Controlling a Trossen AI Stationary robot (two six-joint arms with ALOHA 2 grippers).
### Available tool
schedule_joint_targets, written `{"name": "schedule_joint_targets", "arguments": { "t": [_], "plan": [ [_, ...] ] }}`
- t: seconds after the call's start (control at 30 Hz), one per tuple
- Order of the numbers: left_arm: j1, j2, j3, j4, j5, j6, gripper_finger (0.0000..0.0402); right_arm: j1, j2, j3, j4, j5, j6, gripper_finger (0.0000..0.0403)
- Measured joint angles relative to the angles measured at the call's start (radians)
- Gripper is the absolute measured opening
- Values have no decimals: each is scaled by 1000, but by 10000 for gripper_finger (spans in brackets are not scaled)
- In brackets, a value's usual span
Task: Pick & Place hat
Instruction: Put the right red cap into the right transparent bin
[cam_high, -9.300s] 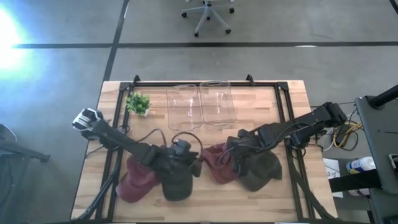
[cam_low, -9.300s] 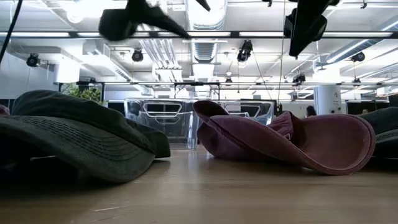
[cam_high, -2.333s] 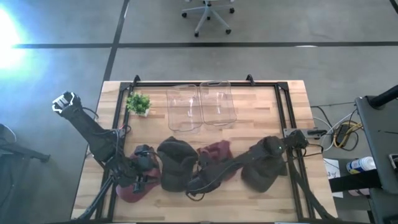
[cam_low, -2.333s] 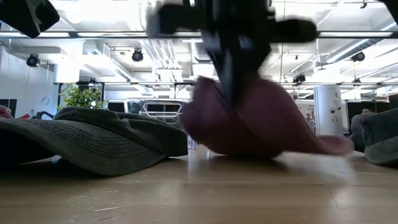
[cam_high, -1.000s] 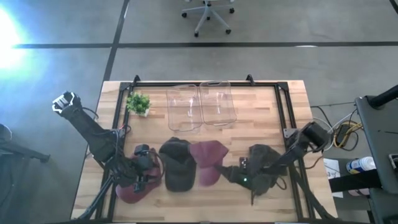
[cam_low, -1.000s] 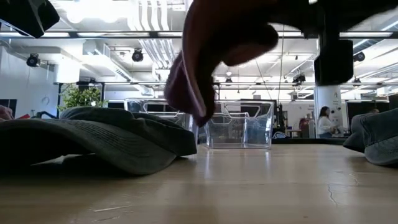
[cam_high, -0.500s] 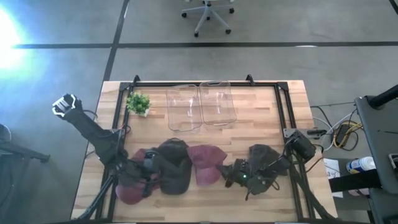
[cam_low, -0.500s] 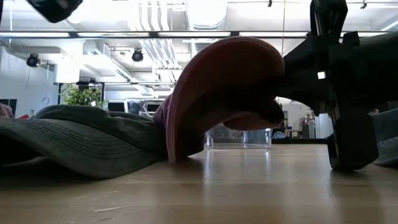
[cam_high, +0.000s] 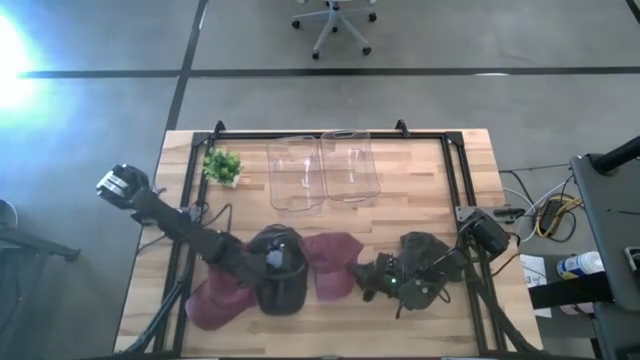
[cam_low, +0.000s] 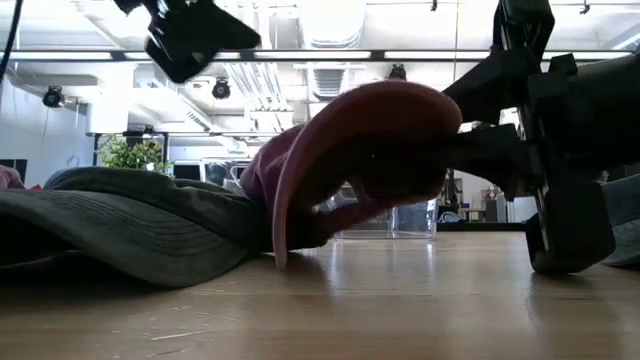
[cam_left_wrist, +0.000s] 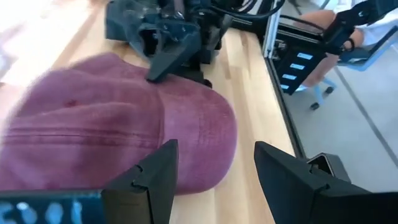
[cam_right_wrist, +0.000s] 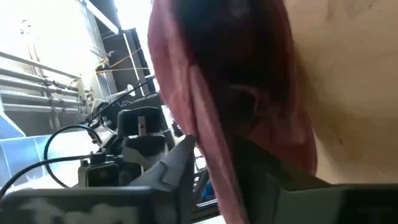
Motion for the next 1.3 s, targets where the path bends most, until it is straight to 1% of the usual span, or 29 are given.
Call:
{"name": "schedule_joint_targets", "arguments": {
  "t": [0.13,0.23,0.33,0.43,0.5,0.6,0.67,0.77,0.83,0.87,1.0,1.03,1.07,1.17,1.23,1.3],
  "plan": [
    [33,62,2,32,19,-9,206,0,-10,-2,-5,0,-2,147],
    [49,97,10,31,19,-9,206,1,-32,1,-11,-9,-60,155],
    [65,122,22,34,29,-10,206,3,-48,9,-27,-30,-152,155],
    [82,137,31,31,47,-10,206,9,-53,12,-47,-72,-168,151],
    [92,141,39,33,49,-2,206,18,-57,9,-85,-103,-134,146],
    [111,142,42,35,50,12,206,37,-63,10,-144,-98,-58,139],
    [128,142,41,31,59,15,206,43,-78,9,-152,-103,-57,135],
    [151,142,38,32,76,17,206,46,-128,6,-209,-145,-71,134],
    [166,144,37,28,86,29,206,51,-189,7,-318,-206,-67,134],
    [173,145,37,29,93,36,206,52,-230,16,-411,-244,-43,134],
    [203,153,37,36,107,58,206,48,-371,89,-956,-359,123,134],
    [211,157,37,36,122,57,206,48,-397,105,-1056,-377,139,134],
    [217,163,37,37,144,49,206,44,-417,111,-1106,-385,140,134],
    [221,174,39,75,208,9,206,22,-457,112,-1160,-401,128,134],
    [213,182,42,121,231,6,206,1,-471,112,-1224,-441,126,134],
    [205,196,42,162,232,7,206,-17,-472,121,-1270,-487,116,134]
  ]
}}
